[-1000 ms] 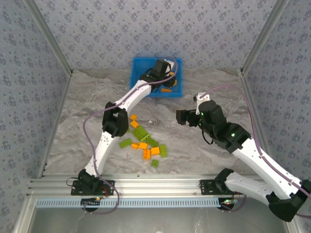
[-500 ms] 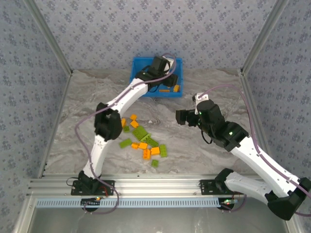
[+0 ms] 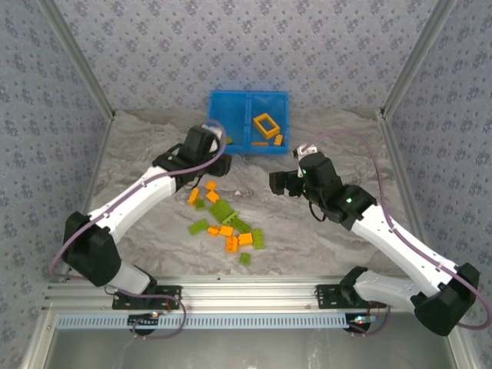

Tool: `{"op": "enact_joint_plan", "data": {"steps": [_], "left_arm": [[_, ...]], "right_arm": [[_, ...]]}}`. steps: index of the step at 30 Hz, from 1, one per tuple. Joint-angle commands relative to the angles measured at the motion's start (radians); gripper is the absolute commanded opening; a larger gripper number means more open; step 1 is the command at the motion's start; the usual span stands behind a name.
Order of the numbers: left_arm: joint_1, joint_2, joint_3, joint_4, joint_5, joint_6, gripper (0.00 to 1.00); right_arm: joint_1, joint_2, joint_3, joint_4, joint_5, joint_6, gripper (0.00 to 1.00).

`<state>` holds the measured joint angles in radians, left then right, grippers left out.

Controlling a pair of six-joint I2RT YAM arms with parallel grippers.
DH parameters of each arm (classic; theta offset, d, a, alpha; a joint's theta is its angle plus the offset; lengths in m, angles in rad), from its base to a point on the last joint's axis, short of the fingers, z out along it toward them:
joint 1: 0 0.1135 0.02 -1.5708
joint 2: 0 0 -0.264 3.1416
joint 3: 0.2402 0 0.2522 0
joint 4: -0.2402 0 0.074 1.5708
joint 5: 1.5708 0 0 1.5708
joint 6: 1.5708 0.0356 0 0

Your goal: Sort the legos into containers by color

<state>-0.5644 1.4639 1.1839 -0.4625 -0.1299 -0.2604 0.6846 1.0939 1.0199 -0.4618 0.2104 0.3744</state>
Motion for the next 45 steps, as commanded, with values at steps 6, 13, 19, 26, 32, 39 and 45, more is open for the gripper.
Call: {"op": "enact_joint_plan", "data": {"steps": [6, 13, 19, 26, 32, 39, 45], "left_arm": [[0.149, 0.005, -0.245, -0.051, 0.093, -0.091, 0.62], [0.197, 0.105, -0.256, 0.025, 0.126, -0.080, 0.60], [0.210, 0.176, -0.257, 0.117, 0.141, -0.076, 0.55], [0.213, 0.254, -0.243, 0.176, 0.139, -0.074, 0.45], [0.208, 0.198, -0.242, 0.159, 0.162, -0.094, 0.23], [0.087, 0.000, -0.132, 0.121, 0.166, -0.129, 0.21], [-0.060, 0.142, 0.153, 0.183, 0.090, -0.082, 0.21]], "right_arm": [[-0.003, 0.063, 0.046, 0.038, -0.081, 0.028, 1.00], [-0.003, 0.052, 0.027, 0.017, -0.065, 0.047, 1.00], [-0.003, 0.050, 0.017, 0.014, -0.059, 0.055, 1.00], [-0.003, 0.069, 0.029, 0.021, -0.063, 0.052, 1.00], [-0.004, 0.068, 0.032, 0.014, -0.060, 0.048, 1.00], [-0.005, 0.063, 0.029, 0.027, -0.044, 0.052, 1.00], [-0.008, -0.020, -0.033, 0.069, 0.047, 0.080, 1.00]]}}
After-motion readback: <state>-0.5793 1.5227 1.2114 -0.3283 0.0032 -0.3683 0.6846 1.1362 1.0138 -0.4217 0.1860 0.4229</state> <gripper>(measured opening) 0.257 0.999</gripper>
